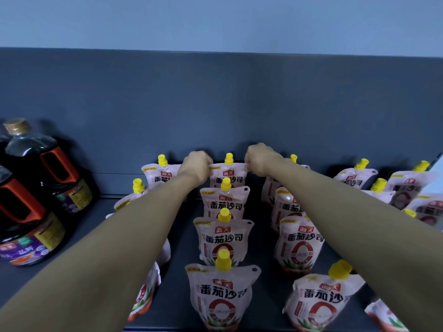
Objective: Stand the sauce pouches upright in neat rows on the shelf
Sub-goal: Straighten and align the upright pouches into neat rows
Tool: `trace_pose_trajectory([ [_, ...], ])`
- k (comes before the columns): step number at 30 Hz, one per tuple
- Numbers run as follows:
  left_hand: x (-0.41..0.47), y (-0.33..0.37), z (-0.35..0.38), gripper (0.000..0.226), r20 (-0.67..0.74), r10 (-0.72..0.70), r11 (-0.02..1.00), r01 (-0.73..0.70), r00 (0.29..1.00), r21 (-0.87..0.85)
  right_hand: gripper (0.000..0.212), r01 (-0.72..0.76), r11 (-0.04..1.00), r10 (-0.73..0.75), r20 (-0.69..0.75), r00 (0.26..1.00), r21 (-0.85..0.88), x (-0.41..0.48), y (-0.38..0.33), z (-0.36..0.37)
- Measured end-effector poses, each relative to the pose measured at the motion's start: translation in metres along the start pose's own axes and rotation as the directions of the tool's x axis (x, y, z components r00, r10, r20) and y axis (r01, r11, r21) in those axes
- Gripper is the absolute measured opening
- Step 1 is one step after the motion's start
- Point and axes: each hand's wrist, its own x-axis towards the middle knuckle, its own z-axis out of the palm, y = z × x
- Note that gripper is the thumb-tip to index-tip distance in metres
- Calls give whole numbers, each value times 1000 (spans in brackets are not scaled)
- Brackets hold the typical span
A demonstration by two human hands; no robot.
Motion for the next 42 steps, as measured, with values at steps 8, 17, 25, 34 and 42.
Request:
trace_pose_trajectory([
  [8, -3, -3, -9, 15, 71, -27, 997, 32, 997, -77, 15, 6, 1000, -6, -3, 1000, 10, -10, 1, -4],
  [17, -34, 12, -56, 6, 144, 148, 976, -121, 979, -183, 13, 153, 958, -166, 34, 986, 245, -55, -12, -44],
  [25, -69, 8, -55, 21, 324, 184, 981, -155, 928, -112, 21, 110, 994, -107, 129, 986, -10, -82, -33, -22],
  [34, -90, 6, -67, 4, 224, 266, 962, -241, 938, -131, 25, 68, 997, -65, 78, 995, -39, -103, -41, -37],
  [42, -116, -5, -52, 12, 453, 307, 944, -327, 837, -36, 22, 88, 995, -103, 393, 914, 56, -128, -46, -26],
])
